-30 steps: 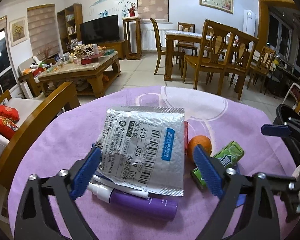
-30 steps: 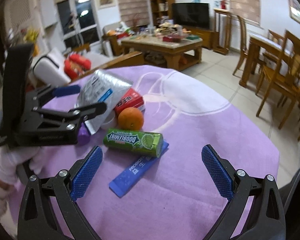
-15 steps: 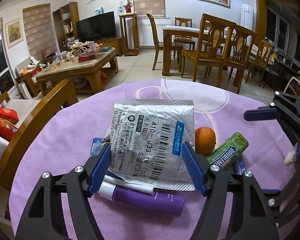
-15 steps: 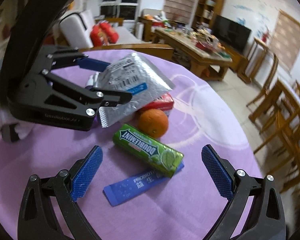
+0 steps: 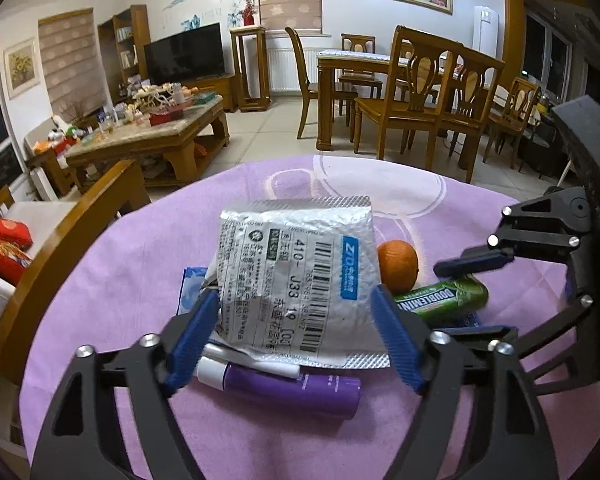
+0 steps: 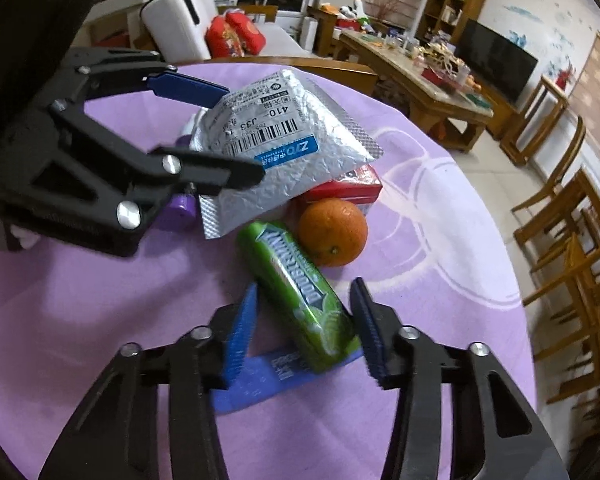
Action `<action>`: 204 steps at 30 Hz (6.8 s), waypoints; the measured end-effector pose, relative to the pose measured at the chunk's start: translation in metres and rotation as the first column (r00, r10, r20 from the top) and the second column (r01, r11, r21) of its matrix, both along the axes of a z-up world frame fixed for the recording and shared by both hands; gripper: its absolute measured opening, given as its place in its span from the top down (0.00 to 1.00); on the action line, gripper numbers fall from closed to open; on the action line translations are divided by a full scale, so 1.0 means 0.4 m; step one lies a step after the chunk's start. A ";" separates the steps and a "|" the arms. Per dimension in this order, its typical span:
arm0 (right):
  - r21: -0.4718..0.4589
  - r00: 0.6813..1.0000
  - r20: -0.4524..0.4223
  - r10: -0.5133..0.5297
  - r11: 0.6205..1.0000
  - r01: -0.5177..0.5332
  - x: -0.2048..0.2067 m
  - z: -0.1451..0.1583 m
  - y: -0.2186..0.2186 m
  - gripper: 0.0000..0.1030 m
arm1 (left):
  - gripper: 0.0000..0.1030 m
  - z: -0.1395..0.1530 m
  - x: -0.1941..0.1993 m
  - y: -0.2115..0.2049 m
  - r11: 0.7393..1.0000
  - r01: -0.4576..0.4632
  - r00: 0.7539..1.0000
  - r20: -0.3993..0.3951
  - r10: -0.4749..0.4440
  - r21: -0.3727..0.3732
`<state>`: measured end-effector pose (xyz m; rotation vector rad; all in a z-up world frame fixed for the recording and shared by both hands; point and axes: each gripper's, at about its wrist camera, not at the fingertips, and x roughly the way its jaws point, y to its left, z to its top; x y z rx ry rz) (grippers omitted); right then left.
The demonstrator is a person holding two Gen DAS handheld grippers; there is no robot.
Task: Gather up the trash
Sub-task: 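Grasp the silver foil packet with the left tool while the right tool grasps the green gum tube, then lift the foil packet and gum tube off the table with both tools, then carry the foil packet and gum tube with both tools over the bin, then open both tools to drop the gum tube and foil packet into the bin, then move both open tools from the bin back over the table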
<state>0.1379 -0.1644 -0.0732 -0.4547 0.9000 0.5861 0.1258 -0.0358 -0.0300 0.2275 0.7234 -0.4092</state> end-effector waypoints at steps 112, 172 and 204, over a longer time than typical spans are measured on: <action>0.610 0.604 0.003 -0.797 0.480 0.630 -0.706 0.123 -1.016 0.79 | 0.38 0.048 -0.369 -0.676 0.894 0.426 0.901 0.150 -0.407 -0.137; 0.630 0.510 -0.111 -0.853 0.337 0.700 -0.659 -0.041 -1.087 0.78 | 0.35 -0.092 -0.389 -0.934 0.843 0.528 0.845 -0.043 -0.534 -0.101; 0.685 0.445 -0.141 -0.884 0.237 0.688 -0.697 0.010 -1.032 0.05 | 0.05 -0.012 -0.403 -0.826 0.886 0.464 0.880 0.117 -0.459 -0.015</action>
